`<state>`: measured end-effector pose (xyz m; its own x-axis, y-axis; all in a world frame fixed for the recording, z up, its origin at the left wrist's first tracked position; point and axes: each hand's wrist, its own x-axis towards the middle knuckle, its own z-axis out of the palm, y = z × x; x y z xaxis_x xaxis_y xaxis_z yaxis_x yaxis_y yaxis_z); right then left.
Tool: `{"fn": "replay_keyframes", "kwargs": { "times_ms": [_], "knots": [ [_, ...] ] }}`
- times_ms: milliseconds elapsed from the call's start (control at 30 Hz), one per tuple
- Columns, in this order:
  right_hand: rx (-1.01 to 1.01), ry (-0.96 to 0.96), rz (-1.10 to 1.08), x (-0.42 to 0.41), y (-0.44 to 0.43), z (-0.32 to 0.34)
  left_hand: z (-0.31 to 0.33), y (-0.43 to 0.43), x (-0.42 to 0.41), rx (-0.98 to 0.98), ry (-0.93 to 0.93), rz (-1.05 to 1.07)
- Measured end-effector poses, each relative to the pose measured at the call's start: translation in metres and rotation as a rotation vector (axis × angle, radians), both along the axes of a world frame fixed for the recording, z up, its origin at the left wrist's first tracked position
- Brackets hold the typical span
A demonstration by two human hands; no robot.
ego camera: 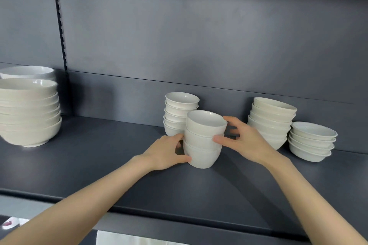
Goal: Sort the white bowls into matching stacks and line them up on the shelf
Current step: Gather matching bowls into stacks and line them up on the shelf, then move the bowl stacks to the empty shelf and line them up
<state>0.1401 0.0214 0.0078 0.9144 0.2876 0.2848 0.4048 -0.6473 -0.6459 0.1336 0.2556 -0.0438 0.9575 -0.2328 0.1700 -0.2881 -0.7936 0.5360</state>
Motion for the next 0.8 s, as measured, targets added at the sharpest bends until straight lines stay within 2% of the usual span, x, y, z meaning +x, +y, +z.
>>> {"fn": "replay_keyframes", "kwargs": {
  "times_ms": [133,233,367,533,800],
  "knots": [
    [-0.167,-0.154,-0.107,-0.020,0.016,0.016,0.024,0.030,-0.021,0.322,-0.179,0.045],
    [-0.252,-0.237,-0.140,-0.036,0.048,0.030,0.042,0.069,-0.043,0.420,-0.343,0.095],
    [-0.318,-0.305,-0.146,-0.061,0.120,0.040,0.062,0.140,-0.079,0.459,-0.473,0.128],
    [-0.284,-0.339,-0.126,-0.095,0.224,0.036,0.071,0.230,-0.131,0.438,-0.639,0.150],
    [-0.230,-0.285,-0.041,-0.121,0.341,0.024,0.064,0.344,-0.182,0.292,-0.587,0.279]
  ]
}}
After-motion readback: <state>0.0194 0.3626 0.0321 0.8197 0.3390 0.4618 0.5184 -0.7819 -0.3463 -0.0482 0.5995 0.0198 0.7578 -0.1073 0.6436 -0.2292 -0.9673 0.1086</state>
